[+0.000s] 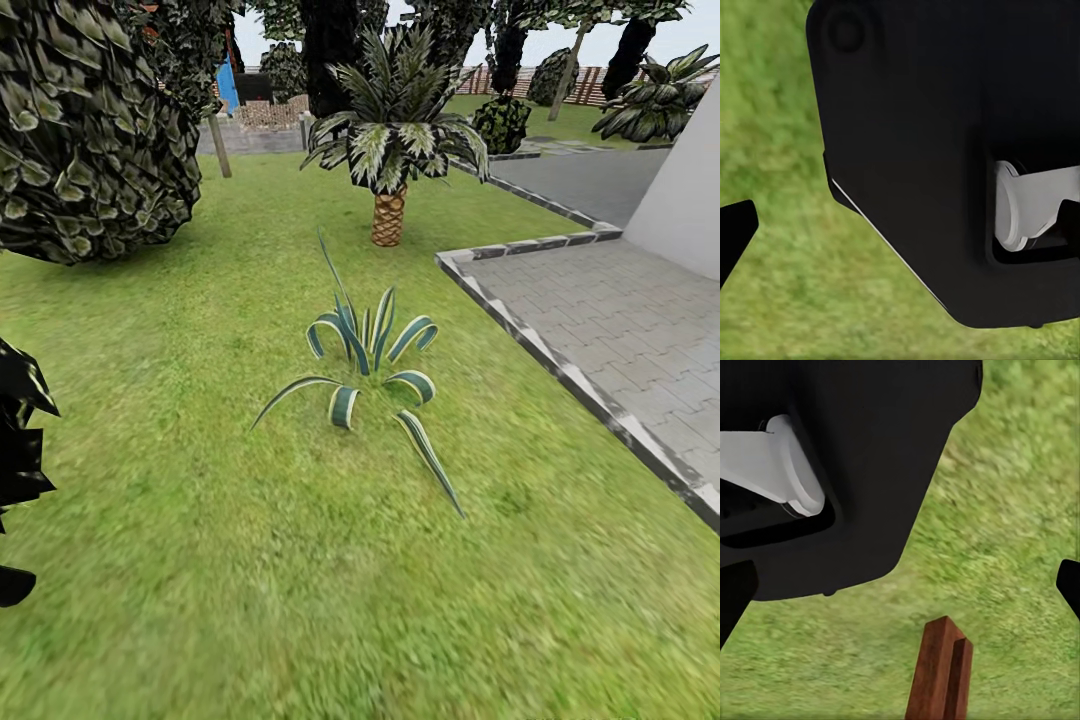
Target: Take the three Easter eggs out of the wicker basket on the lawn in the garden, then place them on the lawn next to a single tree (choose any tree) so that all three eggs are next to the same tree and none are left in the basket.
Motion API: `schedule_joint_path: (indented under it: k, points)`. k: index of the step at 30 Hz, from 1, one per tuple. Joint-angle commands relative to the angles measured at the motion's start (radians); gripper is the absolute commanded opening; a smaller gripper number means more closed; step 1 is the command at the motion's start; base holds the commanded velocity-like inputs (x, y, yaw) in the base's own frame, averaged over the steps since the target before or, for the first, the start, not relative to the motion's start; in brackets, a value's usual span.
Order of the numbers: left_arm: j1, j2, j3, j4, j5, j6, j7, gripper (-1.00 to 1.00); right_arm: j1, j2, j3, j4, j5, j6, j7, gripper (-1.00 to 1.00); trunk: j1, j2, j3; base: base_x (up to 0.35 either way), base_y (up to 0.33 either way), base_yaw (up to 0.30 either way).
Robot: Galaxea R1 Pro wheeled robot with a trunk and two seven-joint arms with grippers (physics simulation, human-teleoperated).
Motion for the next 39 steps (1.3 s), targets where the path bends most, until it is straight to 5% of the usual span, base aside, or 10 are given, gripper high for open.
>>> schedule_joint_path:
  k: [1,17,39]
  points:
    - [-0.001,0.0,-0.006,0.001,-0.002,-0.004,0.003,1.0,0.0,0.0,-0.006,0.001,-0.002,-0.004,0.001,1.0,0.0,-0.002,-0.001,0.002,0.0,0.0]
    - [-0.001,0.0,-0.006,0.001,-0.002,-0.004,0.003,1.0,0.0,0.0,-0.005,0.001,-0.002,-0.004,0.002,1.0,0.0,-0.002,-0.001,0.002,0.0,0.0]
    - [-0.001,-0.005,-0.014,-0.014,-0.004,-0.003,0.008,1.0,0.0,0.011,-0.007,-0.15,-0.002,-0.046,0.025,1.0,0.0,-0.002,-0.019,0.0,0.0,-0.008]
